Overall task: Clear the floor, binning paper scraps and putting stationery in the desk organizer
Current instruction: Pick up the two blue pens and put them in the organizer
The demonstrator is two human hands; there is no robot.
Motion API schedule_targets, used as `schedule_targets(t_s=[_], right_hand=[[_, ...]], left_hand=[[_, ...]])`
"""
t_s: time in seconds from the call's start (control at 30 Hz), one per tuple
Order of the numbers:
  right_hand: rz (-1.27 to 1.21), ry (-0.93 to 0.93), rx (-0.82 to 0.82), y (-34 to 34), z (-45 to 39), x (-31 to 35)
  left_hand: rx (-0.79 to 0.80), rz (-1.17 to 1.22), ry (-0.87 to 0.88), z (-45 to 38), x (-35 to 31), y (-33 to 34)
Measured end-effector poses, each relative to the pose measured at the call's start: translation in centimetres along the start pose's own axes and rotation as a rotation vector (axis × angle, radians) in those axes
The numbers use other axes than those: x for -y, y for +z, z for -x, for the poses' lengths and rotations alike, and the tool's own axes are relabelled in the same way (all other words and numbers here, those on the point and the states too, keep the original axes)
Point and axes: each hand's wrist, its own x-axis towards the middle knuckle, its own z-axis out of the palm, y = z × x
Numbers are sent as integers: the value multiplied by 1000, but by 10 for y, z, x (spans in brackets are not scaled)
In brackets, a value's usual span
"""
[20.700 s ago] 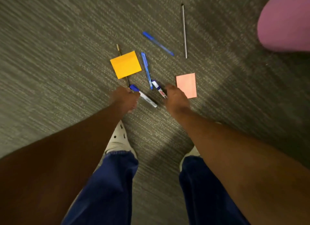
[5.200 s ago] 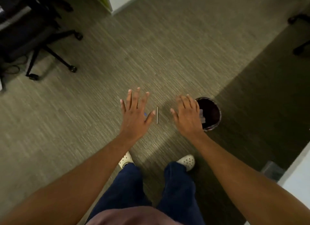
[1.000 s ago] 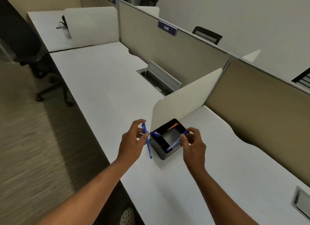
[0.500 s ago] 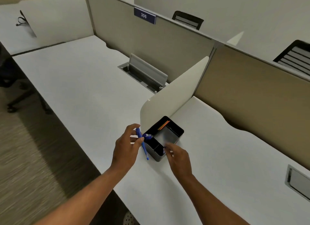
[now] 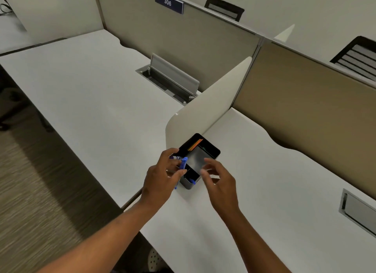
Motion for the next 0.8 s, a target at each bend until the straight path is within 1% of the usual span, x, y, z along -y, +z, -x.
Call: schedule_targets(t_s=[0.07, 0.1, 0.17, 0.23, 0.3, 0.37, 0.43, 0.5, 0.57, 0.63, 0.73, 0.8], right_hand=[[-6, -39, 108, 2, -2, 17], [-1, -63, 137, 3, -3, 24], [8, -119, 133, 3, -6, 32], [22, -149, 114, 1, -9, 30], [25, -166, 72, -3, -12, 24], [32, -155, -28, -9, -15, 20], [41, -169, -130, -14, -20, 16], [70, -214, -176, -15, -23, 10], [123, -278, -153, -11, -25, -1], [189, -326, -84, -3, -26, -15], [281, -353, 21, 7, -28, -36], [321, -338, 79, 12, -27, -48]], left_hand=[[50, -40, 63, 0, -4, 8], [71, -72, 97, 0, -5, 11], [87, -114, 140, -1, -7, 16], [105, -103, 140, -2, -9, 17], [131, -62, 127, -4, -9, 16], [141, -9, 84, -5, -7, 13], [124, -8, 38, -6, -1, 9], [95, -31, 9, -5, 7, 6], [62, -56, -2, -2, 13, 4], [43, -74, -21, 1, 15, 3], [20, -64, -48, 2, 18, 3], [19, -65, -54, 3, 19, 2]])
